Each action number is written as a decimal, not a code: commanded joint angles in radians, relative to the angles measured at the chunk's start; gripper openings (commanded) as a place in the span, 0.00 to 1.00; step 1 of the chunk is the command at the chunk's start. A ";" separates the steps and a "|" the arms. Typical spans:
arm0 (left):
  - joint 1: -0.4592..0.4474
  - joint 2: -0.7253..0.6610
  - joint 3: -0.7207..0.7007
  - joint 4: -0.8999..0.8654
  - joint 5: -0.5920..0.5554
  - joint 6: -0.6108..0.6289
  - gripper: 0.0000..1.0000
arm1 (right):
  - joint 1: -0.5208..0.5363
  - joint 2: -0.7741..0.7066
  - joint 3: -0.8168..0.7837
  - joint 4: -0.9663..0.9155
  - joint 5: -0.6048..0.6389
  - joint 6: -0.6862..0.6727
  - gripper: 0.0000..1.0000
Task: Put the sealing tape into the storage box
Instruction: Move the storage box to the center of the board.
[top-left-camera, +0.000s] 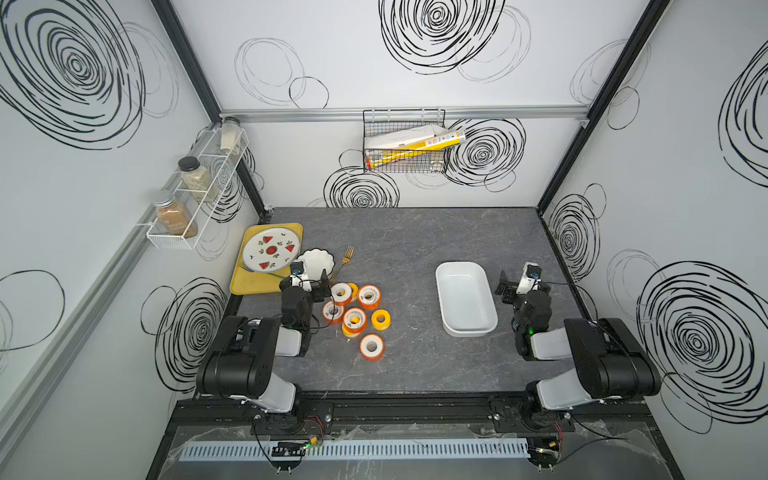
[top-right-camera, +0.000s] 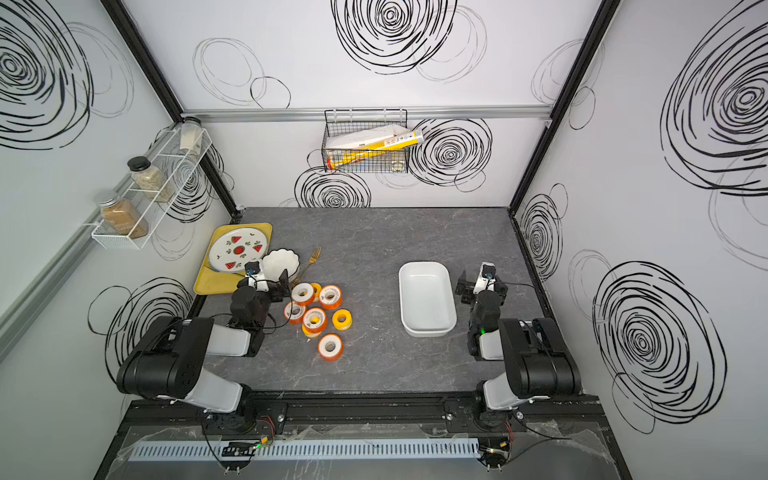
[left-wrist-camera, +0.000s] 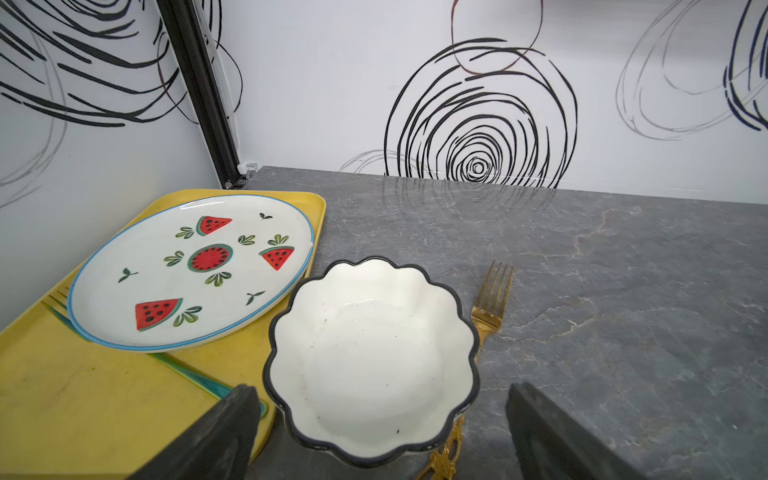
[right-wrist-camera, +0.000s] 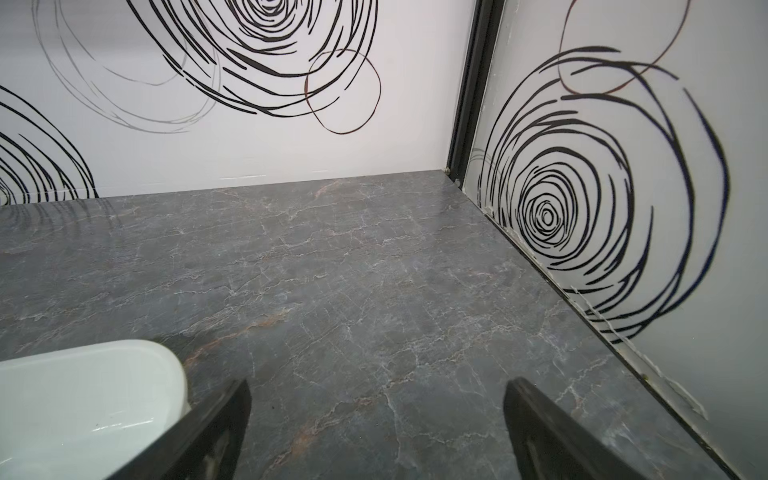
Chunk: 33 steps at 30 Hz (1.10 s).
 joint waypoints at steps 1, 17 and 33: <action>0.005 -0.006 0.014 0.032 0.008 -0.003 0.99 | 0.002 -0.010 0.008 0.009 -0.002 -0.001 1.00; 0.022 -0.006 0.013 0.032 0.038 -0.010 0.99 | 0.002 -0.008 0.011 0.007 -0.002 -0.001 1.00; -0.114 -0.319 0.290 -0.657 -0.130 -0.192 0.99 | 0.021 -0.311 0.413 -0.748 -0.082 0.116 1.00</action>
